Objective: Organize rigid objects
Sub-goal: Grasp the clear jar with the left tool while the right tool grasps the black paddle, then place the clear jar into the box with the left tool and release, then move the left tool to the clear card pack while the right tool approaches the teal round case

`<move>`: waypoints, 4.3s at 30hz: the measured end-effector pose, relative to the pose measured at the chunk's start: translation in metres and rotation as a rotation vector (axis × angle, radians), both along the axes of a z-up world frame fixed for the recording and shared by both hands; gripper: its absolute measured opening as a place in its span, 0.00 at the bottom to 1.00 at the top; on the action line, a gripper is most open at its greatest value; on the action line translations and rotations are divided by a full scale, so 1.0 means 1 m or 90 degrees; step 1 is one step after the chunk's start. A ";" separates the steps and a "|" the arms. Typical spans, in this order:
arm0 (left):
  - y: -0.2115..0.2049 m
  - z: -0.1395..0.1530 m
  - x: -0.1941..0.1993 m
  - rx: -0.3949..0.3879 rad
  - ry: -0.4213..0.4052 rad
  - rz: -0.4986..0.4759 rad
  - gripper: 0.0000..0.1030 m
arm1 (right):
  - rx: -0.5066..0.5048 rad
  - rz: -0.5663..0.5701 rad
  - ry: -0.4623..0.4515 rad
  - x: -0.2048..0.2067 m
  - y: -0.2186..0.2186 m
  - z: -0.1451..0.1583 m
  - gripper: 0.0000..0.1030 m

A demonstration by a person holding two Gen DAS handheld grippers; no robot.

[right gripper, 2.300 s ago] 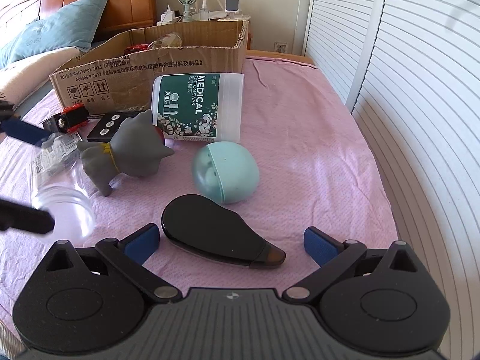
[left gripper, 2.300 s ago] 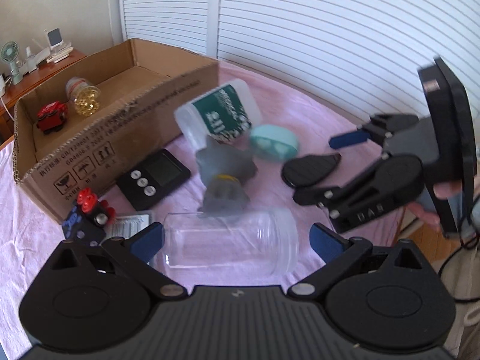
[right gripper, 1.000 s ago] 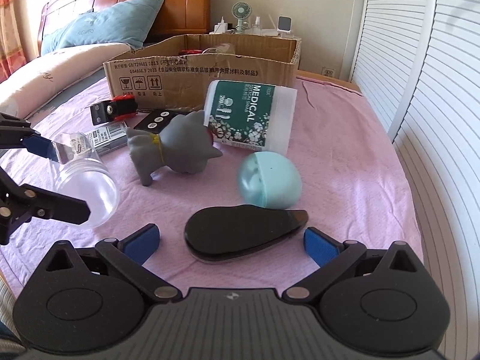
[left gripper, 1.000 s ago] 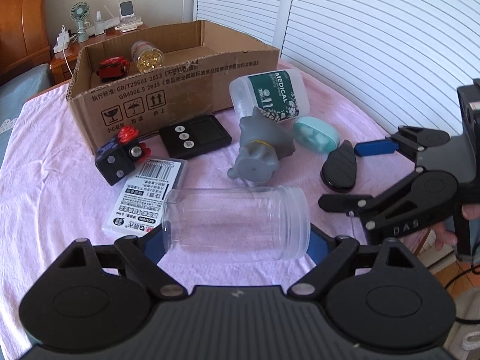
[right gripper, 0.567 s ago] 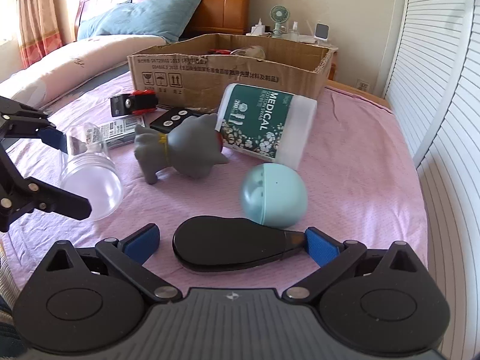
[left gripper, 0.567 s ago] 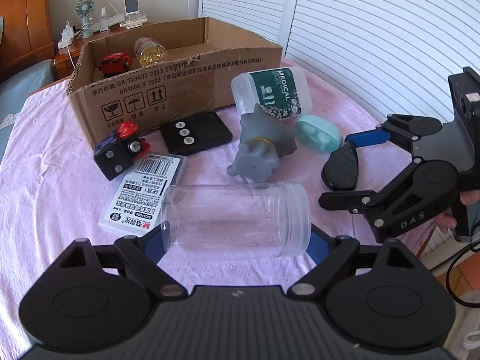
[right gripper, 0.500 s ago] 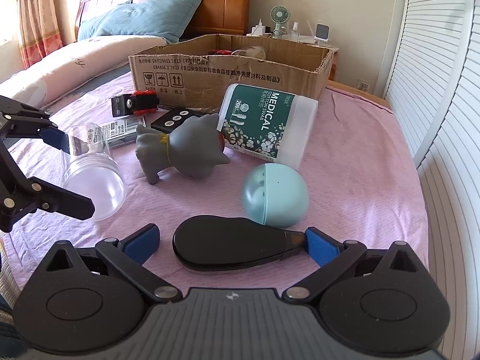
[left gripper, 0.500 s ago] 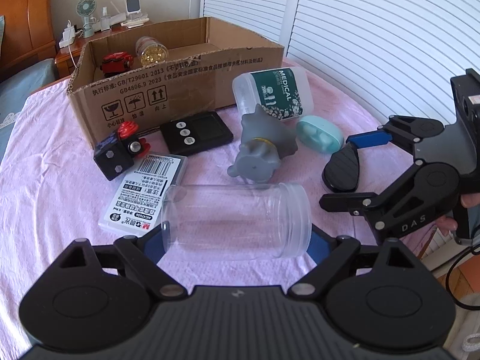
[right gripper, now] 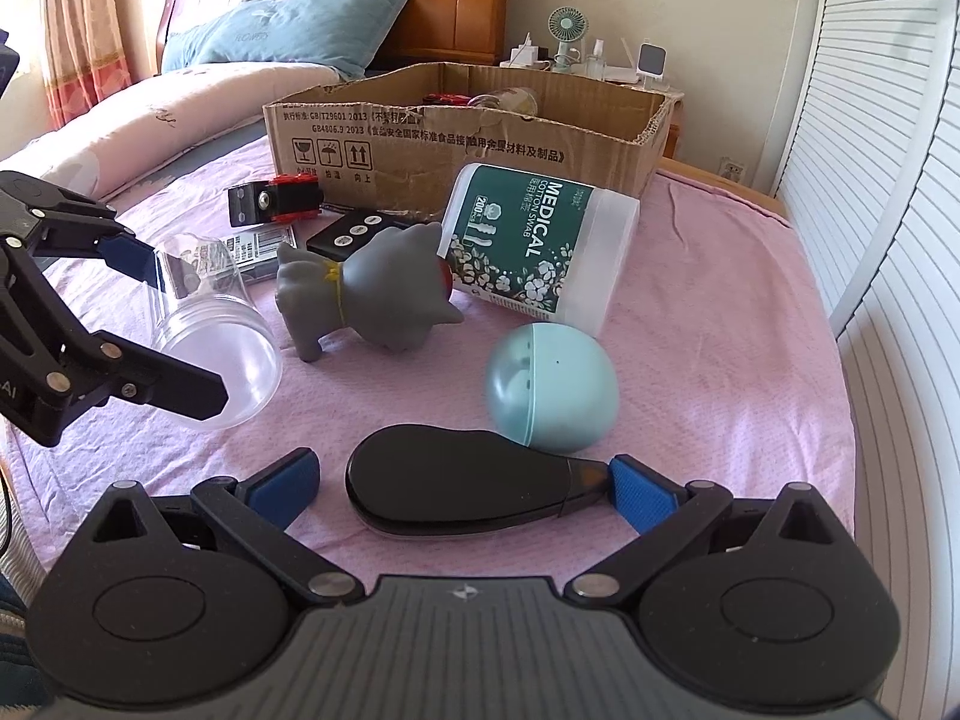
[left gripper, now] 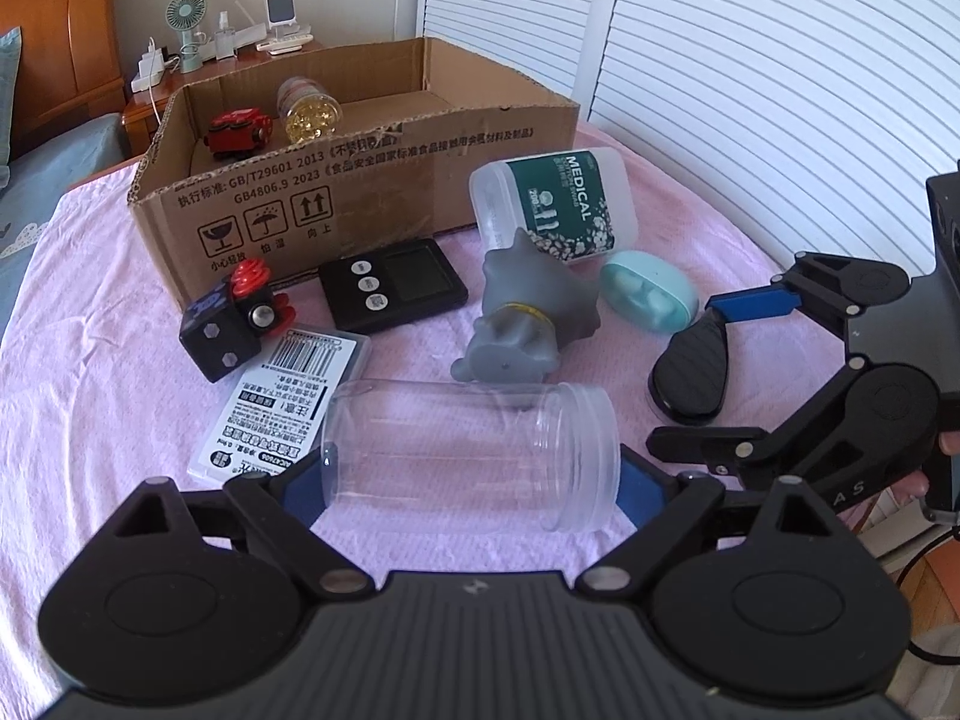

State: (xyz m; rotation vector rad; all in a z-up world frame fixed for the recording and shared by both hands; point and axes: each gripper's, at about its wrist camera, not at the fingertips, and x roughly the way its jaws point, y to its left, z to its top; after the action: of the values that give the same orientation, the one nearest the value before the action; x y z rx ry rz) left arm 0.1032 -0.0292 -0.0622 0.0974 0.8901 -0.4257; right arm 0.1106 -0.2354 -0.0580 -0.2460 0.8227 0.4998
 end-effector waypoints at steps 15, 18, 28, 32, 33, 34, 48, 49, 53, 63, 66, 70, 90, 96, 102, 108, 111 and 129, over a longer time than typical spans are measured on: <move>-0.001 0.003 0.008 -0.023 0.008 0.021 0.88 | -0.011 -0.031 0.005 -0.004 0.003 0.006 0.90; 0.001 0.006 0.007 -0.024 0.009 0.009 0.88 | -0.020 -0.042 0.015 -0.004 0.003 0.008 0.90; 0.017 0.031 0.000 -0.005 0.009 -0.019 0.87 | -0.019 -0.039 0.018 -0.010 0.001 0.034 0.90; 0.025 0.044 0.002 0.000 0.003 -0.022 0.87 | -0.021 -0.029 0.007 -0.009 0.003 0.048 0.90; 0.026 0.049 0.004 0.000 -0.001 -0.023 0.87 | -0.019 -0.027 0.004 -0.008 0.003 0.052 0.90; 0.028 0.054 0.006 0.000 -0.007 -0.025 0.87 | -0.014 -0.026 0.001 -0.007 0.003 0.056 0.90; 0.027 0.092 0.114 0.052 -0.100 0.015 0.88 | 0.004 -0.015 -0.088 0.034 0.024 0.110 0.90; 0.028 0.089 0.122 0.050 -0.100 0.020 0.88 | 0.002 -0.015 -0.092 0.039 0.026 0.112 0.90; 0.031 0.081 0.136 0.050 -0.132 0.055 0.93 | -0.001 -0.021 -0.101 0.057 0.032 0.116 0.90; 0.050 0.072 0.114 0.056 -0.079 0.108 0.95 | 0.023 -0.030 -0.096 0.098 0.041 0.122 0.90; 0.057 0.073 0.098 0.035 -0.067 0.119 0.95 | 0.024 -0.034 -0.093 0.113 0.047 0.122 0.90; 0.062 0.076 0.073 0.041 -0.067 0.141 0.95 | 0.024 -0.040 -0.077 0.134 0.056 0.120 0.90; 0.068 0.075 0.032 0.044 -0.053 0.220 0.95 | 0.019 -0.136 -0.011 0.140 0.056 0.102 1.00; 0.071 0.075 0.024 0.038 -0.068 0.236 0.96 | 0.033 -0.179 -0.006 0.111 0.026 0.097 1.00; 0.068 0.067 0.019 0.048 -0.067 0.230 0.98 | 0.025 -0.211 0.012 0.084 0.002 0.078 1.00; 0.067 0.046 0.021 0.034 -0.025 0.205 0.98 | 0.008 -0.244 0.037 0.060 -0.012 0.050 1.00; 0.065 0.030 0.022 0.039 0.002 0.202 0.98 | -0.003 -0.256 0.056 0.050 -0.014 0.035 1.00; 0.075 -0.015 0.028 0.064 0.056 0.213 0.99 | -0.030 -0.234 0.047 0.027 -0.003 0.003 1.00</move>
State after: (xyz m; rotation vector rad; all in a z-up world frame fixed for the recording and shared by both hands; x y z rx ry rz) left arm 0.1308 0.0460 -0.0769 0.0203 0.9942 -0.0735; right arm 0.1373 -0.2381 -0.0549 -0.1164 0.9279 0.1453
